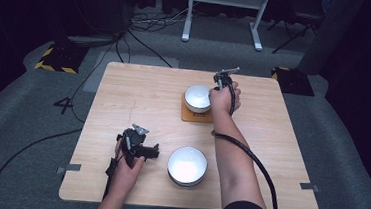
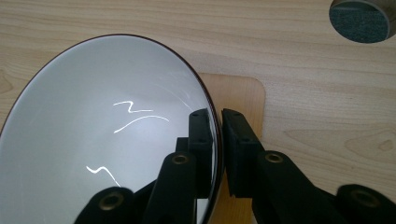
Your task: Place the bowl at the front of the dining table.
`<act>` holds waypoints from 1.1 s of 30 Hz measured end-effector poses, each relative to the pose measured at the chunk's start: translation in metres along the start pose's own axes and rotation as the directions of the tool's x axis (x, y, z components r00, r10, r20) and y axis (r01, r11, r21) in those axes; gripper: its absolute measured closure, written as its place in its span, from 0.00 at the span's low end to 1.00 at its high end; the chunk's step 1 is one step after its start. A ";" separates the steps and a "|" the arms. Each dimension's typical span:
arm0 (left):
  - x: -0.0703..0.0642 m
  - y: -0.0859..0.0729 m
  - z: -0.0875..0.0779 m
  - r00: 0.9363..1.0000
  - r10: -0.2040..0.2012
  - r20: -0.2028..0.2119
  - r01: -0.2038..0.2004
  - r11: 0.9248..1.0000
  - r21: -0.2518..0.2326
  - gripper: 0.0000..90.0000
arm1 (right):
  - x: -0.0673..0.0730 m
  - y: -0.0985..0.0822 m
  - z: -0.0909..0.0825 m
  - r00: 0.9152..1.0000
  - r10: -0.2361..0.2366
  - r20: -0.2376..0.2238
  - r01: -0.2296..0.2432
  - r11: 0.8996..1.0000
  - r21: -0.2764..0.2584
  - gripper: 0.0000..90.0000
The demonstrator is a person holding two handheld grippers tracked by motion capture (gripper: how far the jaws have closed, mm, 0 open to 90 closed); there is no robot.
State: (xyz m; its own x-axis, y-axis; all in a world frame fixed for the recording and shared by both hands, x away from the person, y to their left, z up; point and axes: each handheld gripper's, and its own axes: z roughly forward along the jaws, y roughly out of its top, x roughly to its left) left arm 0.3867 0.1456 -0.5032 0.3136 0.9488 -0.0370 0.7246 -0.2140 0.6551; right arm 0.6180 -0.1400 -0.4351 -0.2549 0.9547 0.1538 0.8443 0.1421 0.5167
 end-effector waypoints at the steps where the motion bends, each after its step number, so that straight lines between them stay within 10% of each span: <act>1: 0.000 0.000 0.000 1.000 0.000 0.000 0.000 1.000 0.000 0.00 | 0.000 0.000 0.000 1.000 -0.008 0.004 0.008 1.000 0.000 0.91; 9: 0.000 0.000 0.000 1.000 -0.001 0.000 0.001 1.000 -0.001 0.00 | 0.004 0.008 -0.012 0.994 -0.080 0.070 0.086 0.992 -0.087 0.62; 33: 0.000 0.000 0.000 1.000 0.001 0.001 -0.001 1.000 0.000 0.00 | 0.009 0.010 -0.109 0.961 -0.247 -0.122 0.215 0.949 -0.229 0.52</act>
State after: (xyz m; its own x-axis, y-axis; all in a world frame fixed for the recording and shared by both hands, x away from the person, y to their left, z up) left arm 0.3868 0.1456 -0.5032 0.3150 0.9484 -0.0367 0.7245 -0.2153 0.6548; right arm 0.5727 -0.1583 -0.3365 -0.5110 0.8508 0.1225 0.6389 0.2805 0.7164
